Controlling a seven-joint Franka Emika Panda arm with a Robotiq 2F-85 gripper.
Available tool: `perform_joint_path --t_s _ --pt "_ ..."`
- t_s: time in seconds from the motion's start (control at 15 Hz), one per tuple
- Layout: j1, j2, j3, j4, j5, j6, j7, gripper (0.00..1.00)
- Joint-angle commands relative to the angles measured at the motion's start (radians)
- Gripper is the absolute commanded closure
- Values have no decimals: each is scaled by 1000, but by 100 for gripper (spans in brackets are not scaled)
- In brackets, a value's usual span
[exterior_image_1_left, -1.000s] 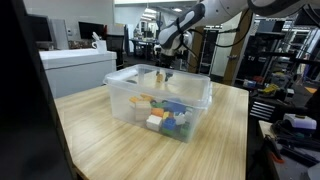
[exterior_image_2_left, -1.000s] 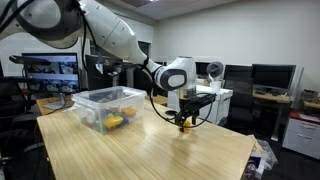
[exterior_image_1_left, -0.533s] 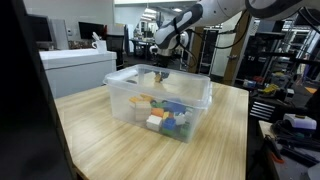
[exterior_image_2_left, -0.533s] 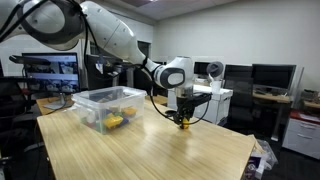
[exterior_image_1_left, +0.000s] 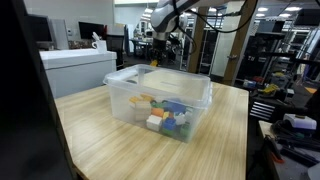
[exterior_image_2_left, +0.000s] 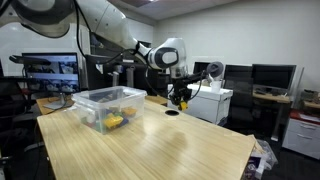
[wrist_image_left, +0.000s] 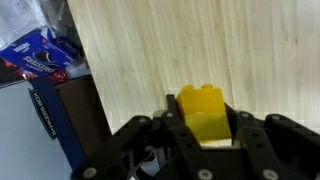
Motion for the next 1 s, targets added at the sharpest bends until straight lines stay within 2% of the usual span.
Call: perform_joint_path --t_s 0.0,0.4,0.93 --pt "40 -214 42 -199 -65 -12 43 87" --pt "68 -507 151 -499 -58 -75 -47 87" --pt "143 -855 153 -944 -54 -110 -110 87"
